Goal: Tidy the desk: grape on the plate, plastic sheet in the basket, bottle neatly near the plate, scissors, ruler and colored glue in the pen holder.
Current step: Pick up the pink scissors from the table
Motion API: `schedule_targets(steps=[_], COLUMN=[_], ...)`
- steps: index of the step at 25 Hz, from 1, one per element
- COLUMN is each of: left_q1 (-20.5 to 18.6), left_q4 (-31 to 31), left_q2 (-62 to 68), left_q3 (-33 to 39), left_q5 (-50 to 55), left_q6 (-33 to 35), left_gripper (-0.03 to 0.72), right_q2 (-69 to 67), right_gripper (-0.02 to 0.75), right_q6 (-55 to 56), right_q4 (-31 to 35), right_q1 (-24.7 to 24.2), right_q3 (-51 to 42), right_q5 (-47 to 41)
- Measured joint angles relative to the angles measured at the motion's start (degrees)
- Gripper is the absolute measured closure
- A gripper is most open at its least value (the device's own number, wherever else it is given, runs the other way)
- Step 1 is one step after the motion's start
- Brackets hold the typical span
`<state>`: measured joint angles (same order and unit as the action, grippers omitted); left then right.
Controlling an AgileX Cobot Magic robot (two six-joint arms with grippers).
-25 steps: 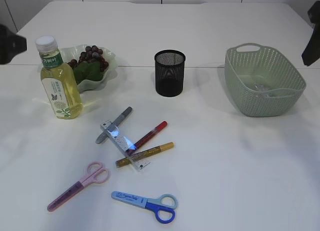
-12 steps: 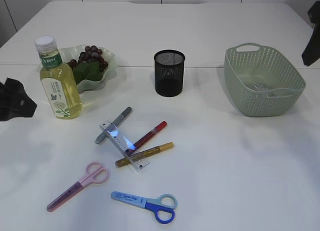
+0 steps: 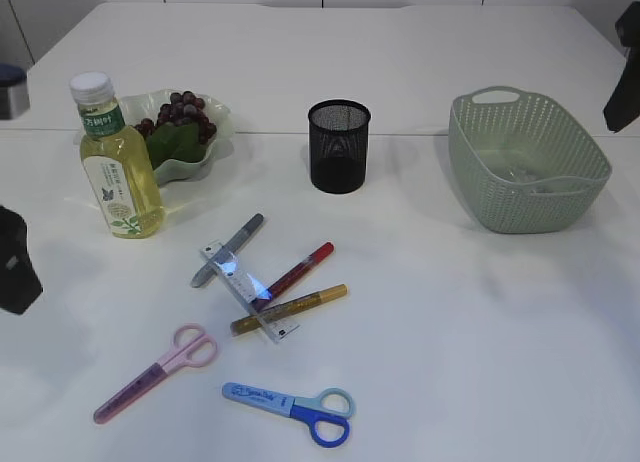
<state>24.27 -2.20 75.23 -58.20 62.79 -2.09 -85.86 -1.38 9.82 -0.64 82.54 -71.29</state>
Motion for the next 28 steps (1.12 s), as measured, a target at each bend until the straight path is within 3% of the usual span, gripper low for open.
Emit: schedule_targets(steps=[11,21,28], left_q1=[0.3,5.0,5.3], left_q4=[4.2,3.2,2.2], left_q2=[7.5,15.2,19.9], left_q3=[-0.1,-0.1,-0.1], left_q5=[3.1,-3.4,-7.9], left_q6=[3.9,8.6,8.8], left_gripper=[0.239,0.239,0.239], right_q2=[0.0,0.0,0.0], right_gripper=[0.262,0.263,0.263], right_q6=[0.0,0.0,0.0], right_q4=[0.0,0.0,0.0], right_q1=[0.0,0.0,0.0], right_q3=[0.0,0.0,0.0], right_q5=[0.0,0.0,0.0])
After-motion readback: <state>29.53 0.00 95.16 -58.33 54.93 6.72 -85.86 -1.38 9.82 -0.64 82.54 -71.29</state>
